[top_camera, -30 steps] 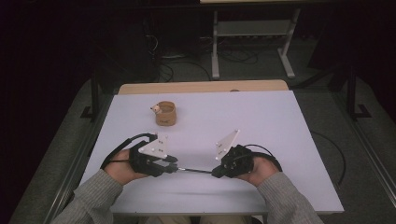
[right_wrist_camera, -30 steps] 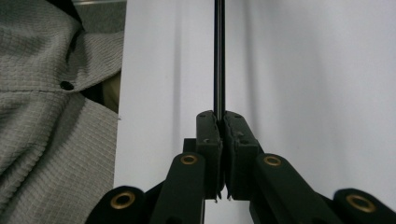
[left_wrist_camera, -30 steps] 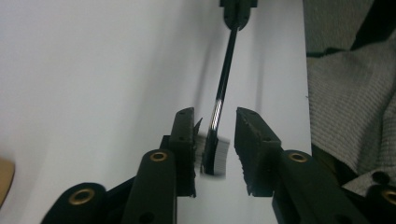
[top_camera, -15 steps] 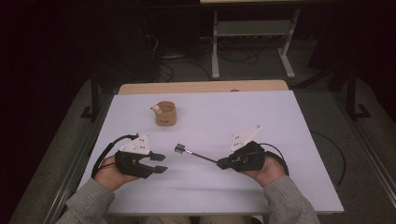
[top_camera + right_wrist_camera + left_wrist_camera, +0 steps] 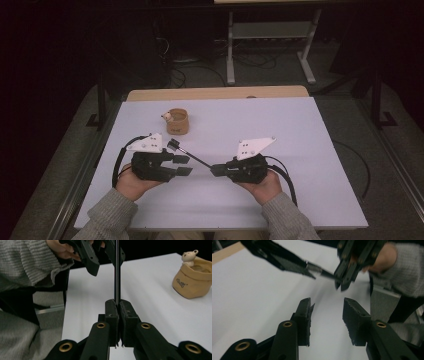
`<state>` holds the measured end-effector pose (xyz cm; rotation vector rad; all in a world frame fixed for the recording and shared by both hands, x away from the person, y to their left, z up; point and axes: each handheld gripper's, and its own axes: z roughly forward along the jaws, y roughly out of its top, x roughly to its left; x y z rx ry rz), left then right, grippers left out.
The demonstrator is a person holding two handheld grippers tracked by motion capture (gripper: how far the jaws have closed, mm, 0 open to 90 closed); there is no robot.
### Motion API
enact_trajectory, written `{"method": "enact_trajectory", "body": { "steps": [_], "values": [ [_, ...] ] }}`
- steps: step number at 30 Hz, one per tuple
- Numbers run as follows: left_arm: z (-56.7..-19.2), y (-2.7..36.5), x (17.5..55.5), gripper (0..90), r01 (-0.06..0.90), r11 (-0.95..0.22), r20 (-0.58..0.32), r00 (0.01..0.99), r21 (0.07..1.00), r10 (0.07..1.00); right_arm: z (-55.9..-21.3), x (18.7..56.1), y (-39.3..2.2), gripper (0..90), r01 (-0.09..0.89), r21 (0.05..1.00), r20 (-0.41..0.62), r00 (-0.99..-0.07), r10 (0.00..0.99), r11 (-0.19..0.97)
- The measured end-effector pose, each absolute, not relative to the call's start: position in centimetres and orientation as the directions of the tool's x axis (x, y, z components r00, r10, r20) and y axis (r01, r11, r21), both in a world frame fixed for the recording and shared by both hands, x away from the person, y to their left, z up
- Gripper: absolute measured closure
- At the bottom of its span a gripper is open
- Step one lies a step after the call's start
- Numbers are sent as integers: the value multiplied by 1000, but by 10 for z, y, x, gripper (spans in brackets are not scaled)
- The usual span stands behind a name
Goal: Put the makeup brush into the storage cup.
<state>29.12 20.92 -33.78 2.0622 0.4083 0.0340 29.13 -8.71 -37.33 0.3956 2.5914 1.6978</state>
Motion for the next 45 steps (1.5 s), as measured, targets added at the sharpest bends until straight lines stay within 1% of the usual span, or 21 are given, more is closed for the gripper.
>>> {"method": "enact_trajectory", "body": {
  "steps": [4, 6, 10, 15, 19, 20, 23, 24, 25, 26, 27, 28, 30, 31, 33, 35, 37, 38, 39, 41, 45],
  "values": [
    [-338, 208, 293, 600, 288, -421, -166, 938, 860, 303, -379, 290, -83, 848, 192, 910, 110, -967, 232, 367],
    [-337, 208, 294, 645, 289, -418, -165, 937, 861, 307, -384, 288, -81, 848, 177, 925, 98, -966, 239, 336],
    [-337, 208, 296, 682, 303, -397, -190, 936, 867, 297, -389, 285, -78, 848, 164, 920, 76, -966, 248, 356],
    [-337, 208, 296, 776, 304, -388, -199, 937, 870, 287, -393, 282, -73, 847, 133, 925, 47, -969, 241, 355],
    [-339, 208, 297, 830, 323, -372, -239, 937, 870, 255, -399, 282, -68, 845, 127, 917, 38, -971, 235, 377],
    [-340, 205, 296, 847, 331, -359, -260, 937, 872, 233, -400, 281, -66, 845, 121, 911, 29, -973, 231, 393],
    [-337, 201, 293, 854, 307, -386, -227, 944, 870, 238, -402, 280, -59, 839, 116, 894, 18, -975, 223, 433],
    [-335, 199, 292, 854, 287, -419, -200, 950, 861, 240, -403, 281, -58, 832, 117, 893, 22, -976, 217, 435],
    [-334, 198, 291, 855, 276, -431, -184, 952, 859, 245, -403, 282, -57, 810, 139, 889, 44, -974, 221, 437],
    [-333, 197, 290, 855, 272, -443, -173, 952, 854, 252, -402, 283, -57, 742, 147, 884, 48, -973, 227, 443],
    [-333, 197, 290, 855, 272, -443, -173, 952, 854, 252, -402, 283, -57, 742, 147, 884, 48, -973, 227, 443],
    [-331, 197, 290, 855, 267, -455, -166, 954, 849, 249, -401, 285, -57, 704, 165, 875, 66, -972, 225, 455],
    [-330, 196, 289, 855, 253, -478, -146, 957, 841, 250, -398, 284, -58, 694, 142, 867, 37, -974, 224, 477],
    [-330, 196, 289, 855, 253, -478, -146, 957, 841, 250, -396, 283, -57, 692, 150, 860, 46, -975, 219, 488],
    [-329, 193, 288, 855, 245, -503, -134, 960, 829, 246, -395, 283, -55, 696, 141, 850, 35, -977, 212, 508],
    [-329, 190, 287, 855, 233, -527, -119, 963, 818, 241, -392, 282, -51, 738, 103, 820, -4, -983, 185, 562],
    [-329, 187, 286, 855, 232, -525, -128, 966, 819, 226, -390, 281, -50, 755, 119, 818, 13, -982, 189, 563],
    [-328, 185, 286, 855, 224, -526, -128, 968, 820, 214, -390, 283, -50, 803, 108, 820, 5, -983, 181, 562],
    [-328, 184, 286, 855, 223, -523, -128, 969, 822, 212, -390, 283, -50, 827, 117, 826, 19, -983, 180, 551],
    [-328, 184, 286, 855, 214, -528, -119, 971, 822, 209, -390, 284, -49, 839, 122, 828, 28, -984, 176, 548],
    [-328, 186, 288, 853, 226, -500, -139, 969, 836, 206, -391, 283, -49, 847, 127, 835, 38, -984, 175, 536]
  ]
}}
